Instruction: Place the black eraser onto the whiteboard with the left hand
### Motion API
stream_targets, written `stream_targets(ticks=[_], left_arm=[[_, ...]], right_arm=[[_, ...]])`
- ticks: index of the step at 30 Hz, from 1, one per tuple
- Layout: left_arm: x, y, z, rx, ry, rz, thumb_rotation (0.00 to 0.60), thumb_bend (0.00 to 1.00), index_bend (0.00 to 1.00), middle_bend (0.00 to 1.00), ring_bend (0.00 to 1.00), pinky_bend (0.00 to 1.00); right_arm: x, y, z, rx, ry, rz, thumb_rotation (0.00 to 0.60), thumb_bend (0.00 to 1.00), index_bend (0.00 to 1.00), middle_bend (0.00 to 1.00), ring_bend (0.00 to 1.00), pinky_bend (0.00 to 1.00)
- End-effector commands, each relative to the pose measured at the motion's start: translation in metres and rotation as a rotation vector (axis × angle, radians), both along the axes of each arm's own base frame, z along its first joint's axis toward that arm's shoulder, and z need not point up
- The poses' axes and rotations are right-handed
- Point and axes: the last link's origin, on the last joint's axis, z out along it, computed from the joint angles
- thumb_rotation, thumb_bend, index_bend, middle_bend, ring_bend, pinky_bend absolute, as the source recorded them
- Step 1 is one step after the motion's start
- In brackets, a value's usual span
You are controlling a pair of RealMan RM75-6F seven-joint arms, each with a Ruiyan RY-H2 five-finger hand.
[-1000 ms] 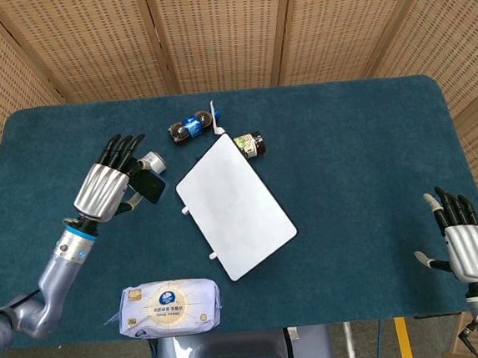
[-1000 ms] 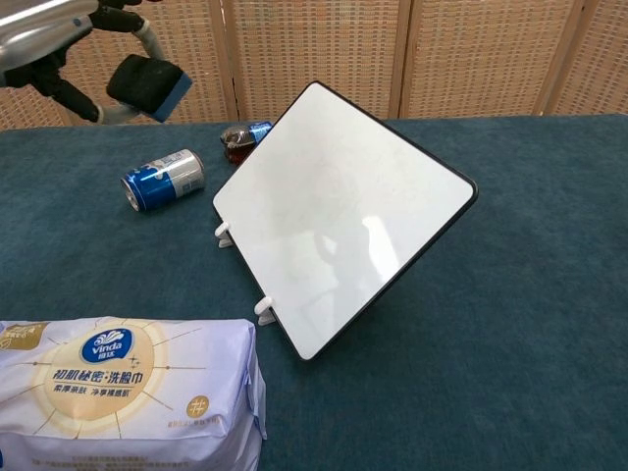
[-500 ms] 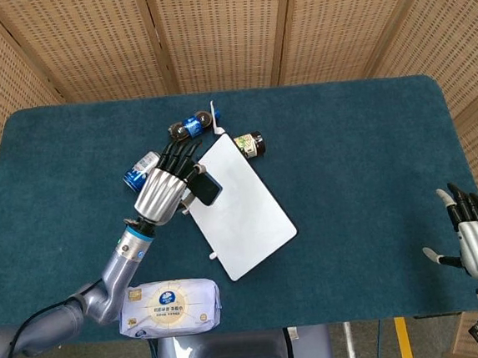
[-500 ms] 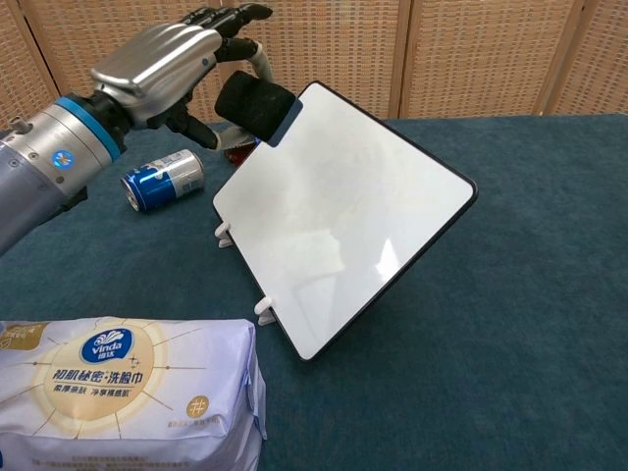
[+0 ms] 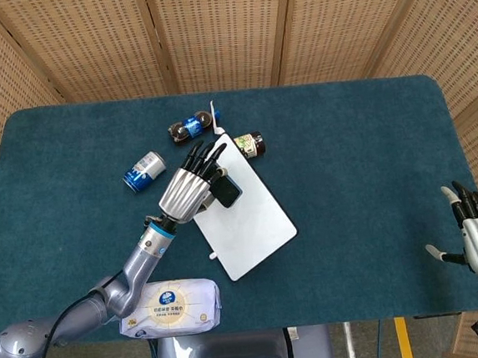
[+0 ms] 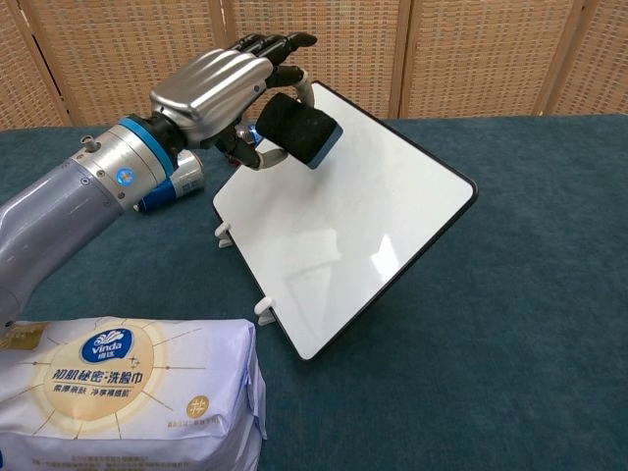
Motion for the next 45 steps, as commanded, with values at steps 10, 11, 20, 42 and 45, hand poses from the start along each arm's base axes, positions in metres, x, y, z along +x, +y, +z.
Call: stream_targets(ticks=[10,11,20,42,45], left_arm=[[0.008,0.002,-0.012,-0.015,0.02,-0.015,0.6,0.31,0.43,0.0,0.0,0.0],[0.008,0.002,-0.012,-0.017,0.025,-0.014,0.6,0.31,0.43,0.0,0.0,0.0],[0.01,0.001,-0.014,-0.026,0.054,-0.022,0.6,0.3,0.43,0.0,0.0,0.0],[0.01,0.001,-0.018,-0.029,0.094,-0.009,0.6,0.28,0.39,0.0,0.0,0.0],[0.009,0.001,-0.018,-0.029,0.1,-0.009,0.6,0.26,0.36,0.0,0.0,0.0]], right_arm=[[0.0,-0.001,0.001,-0.011,-0.01,0.002,0.6,0.05,0.0,0.0,0.0,0.0],[0.0,-0.001,0.001,-0.011,-0.01,0.003,0.6,0.05,0.0,0.0,0.0,0.0],[0.0,0.0,0.002,-0.017,-0.017,0.009,0.6,0.05,0.0,0.0,0.0,0.0],[0.002,0.001,0.004,-0.03,-0.029,0.021,0.6,0.05,0.0,0.0,0.0,0.0],[0.002,0.001,0.004,-0.03,-0.031,0.021,0.6,0.05,0.0,0.0,0.0,0.0]])
